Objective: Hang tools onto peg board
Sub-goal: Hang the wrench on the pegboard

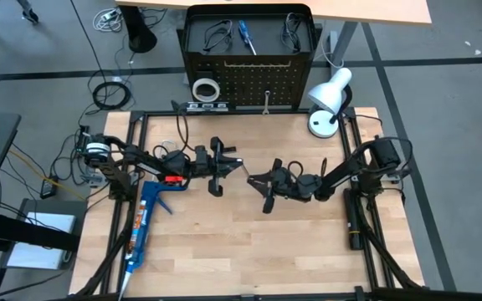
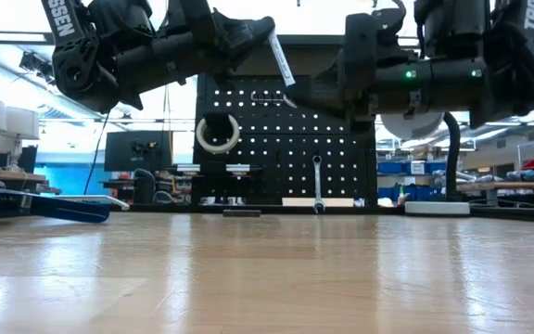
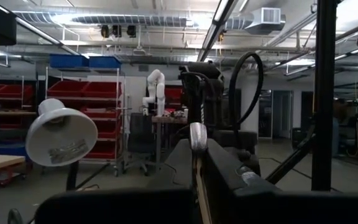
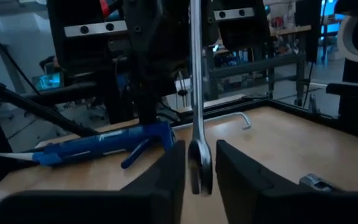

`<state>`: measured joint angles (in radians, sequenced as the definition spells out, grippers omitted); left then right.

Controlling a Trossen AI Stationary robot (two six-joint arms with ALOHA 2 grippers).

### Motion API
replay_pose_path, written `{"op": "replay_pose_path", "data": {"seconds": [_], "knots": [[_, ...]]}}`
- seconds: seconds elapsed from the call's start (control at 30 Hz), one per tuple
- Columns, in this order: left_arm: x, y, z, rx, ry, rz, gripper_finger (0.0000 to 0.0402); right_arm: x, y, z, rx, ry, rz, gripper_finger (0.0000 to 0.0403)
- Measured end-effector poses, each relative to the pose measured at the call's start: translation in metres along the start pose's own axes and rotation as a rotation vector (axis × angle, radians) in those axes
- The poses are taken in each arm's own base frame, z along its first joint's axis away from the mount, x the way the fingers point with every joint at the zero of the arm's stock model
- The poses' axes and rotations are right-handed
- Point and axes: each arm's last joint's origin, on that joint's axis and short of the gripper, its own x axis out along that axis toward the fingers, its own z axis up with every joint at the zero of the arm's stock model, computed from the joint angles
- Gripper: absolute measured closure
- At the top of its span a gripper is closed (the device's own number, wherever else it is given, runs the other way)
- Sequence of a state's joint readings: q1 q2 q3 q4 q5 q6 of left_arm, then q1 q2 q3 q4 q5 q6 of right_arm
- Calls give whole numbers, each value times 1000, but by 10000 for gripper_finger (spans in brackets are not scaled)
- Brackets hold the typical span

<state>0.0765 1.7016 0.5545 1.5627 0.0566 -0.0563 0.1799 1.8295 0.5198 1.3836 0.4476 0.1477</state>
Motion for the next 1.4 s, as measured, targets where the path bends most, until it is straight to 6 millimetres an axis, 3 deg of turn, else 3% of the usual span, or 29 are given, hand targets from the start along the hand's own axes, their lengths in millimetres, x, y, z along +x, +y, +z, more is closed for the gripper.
{"op": "replay_pose_path", "data": {"seconds": [0.2,0.5,0.73,0.9,1.0,1.17,1.4], "knots": [[0,-1,0,-4,-3,-14,390,0,1,1,-11,-39,18,381],[0,1,1,16,-1,-1,369,0,1,2,-11,-52,12,382],[0,5,-7,84,73,41,270,-2,-1,3,13,-73,-6,382],[-3,15,-8,37,91,89,193,-15,-9,1,53,-99,-53,382],[-7,22,-10,-2,105,118,169,-22,-16,-4,94,-77,-137,382],[-16,40,-13,-92,119,195,167,-30,-31,-8,218,-84,-256,382],[-20,47,-18,-122,178,177,185,-33,-53,-10,385,-131,-389,381]]}}
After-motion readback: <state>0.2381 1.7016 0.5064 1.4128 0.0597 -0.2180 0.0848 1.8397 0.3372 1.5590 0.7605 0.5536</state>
